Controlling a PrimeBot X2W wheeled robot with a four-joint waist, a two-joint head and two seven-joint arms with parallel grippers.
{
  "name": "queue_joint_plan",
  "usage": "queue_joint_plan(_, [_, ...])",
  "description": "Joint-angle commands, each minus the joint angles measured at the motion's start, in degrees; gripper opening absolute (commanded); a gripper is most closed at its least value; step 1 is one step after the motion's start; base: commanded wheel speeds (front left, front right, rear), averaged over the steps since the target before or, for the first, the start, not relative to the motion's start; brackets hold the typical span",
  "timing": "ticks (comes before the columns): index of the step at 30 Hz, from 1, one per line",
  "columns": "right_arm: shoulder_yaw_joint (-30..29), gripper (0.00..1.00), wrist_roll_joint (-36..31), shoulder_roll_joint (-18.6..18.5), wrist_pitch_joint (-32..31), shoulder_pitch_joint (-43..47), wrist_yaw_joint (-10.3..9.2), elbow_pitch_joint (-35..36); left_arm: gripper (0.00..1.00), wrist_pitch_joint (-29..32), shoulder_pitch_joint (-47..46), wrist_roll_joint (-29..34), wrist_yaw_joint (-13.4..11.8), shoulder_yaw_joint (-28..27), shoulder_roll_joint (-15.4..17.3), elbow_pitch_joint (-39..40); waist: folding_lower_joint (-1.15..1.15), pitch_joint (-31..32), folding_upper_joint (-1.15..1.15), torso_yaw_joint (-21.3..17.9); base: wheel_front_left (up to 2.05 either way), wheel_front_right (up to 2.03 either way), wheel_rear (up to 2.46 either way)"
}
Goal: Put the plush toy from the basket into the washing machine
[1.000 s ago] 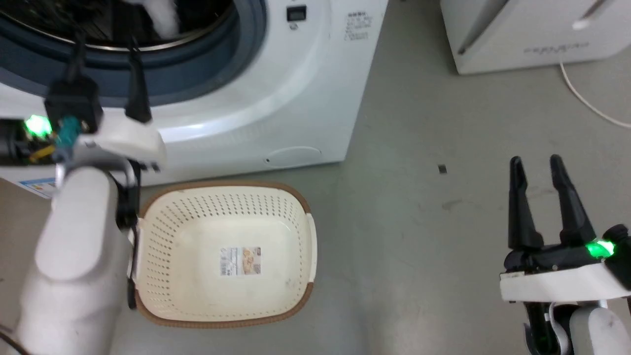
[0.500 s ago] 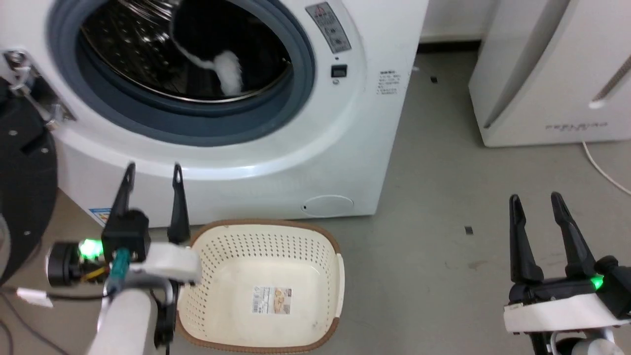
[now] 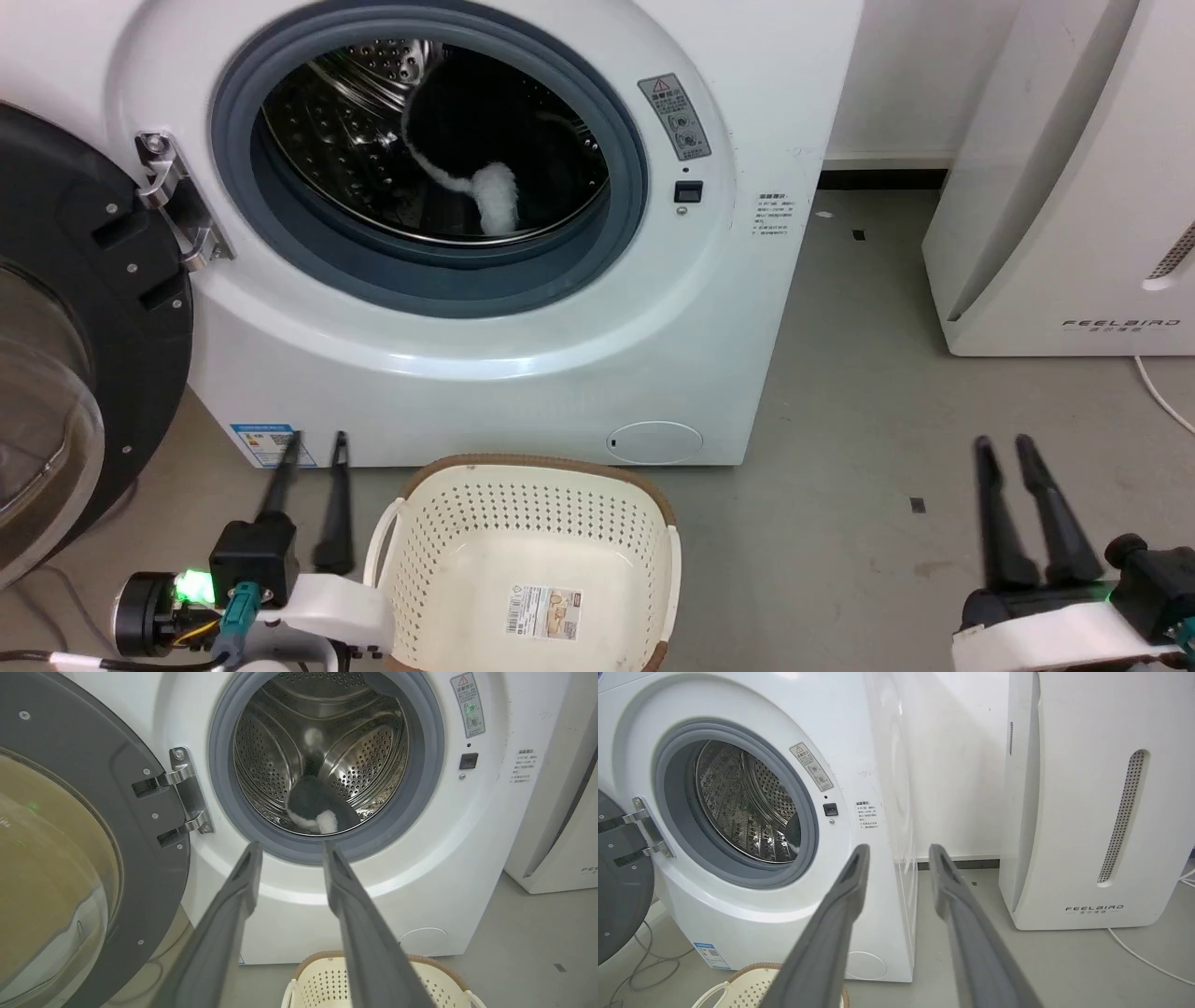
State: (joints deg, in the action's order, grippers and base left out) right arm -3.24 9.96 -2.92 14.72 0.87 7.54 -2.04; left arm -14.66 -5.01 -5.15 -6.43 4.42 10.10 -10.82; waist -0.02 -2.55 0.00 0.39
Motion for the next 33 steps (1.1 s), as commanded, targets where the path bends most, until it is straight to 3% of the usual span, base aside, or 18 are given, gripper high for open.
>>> queue_joint_plan(1, [0.0, 0.0, 0.0, 0.0, 0.0, 0.0, 0.0, 0.0, 0.0, 0.0, 0.0, 0.0, 0.0, 0.0, 0.0, 0.0, 0.02, 0.0, 0.0, 0.0, 0.0, 0.0, 0.0])
queue_joint_plan(33, [0.8, 0.0, -2.5, 0.0, -3.8, -0.2, -0.01, 0.5, 0.0, 3.8, 1.3, 1.3, 1.6, -1.1, -1.9, 2.8, 0.02, 0.7, 0.0, -0.1, 0.0, 0.0, 0.0])
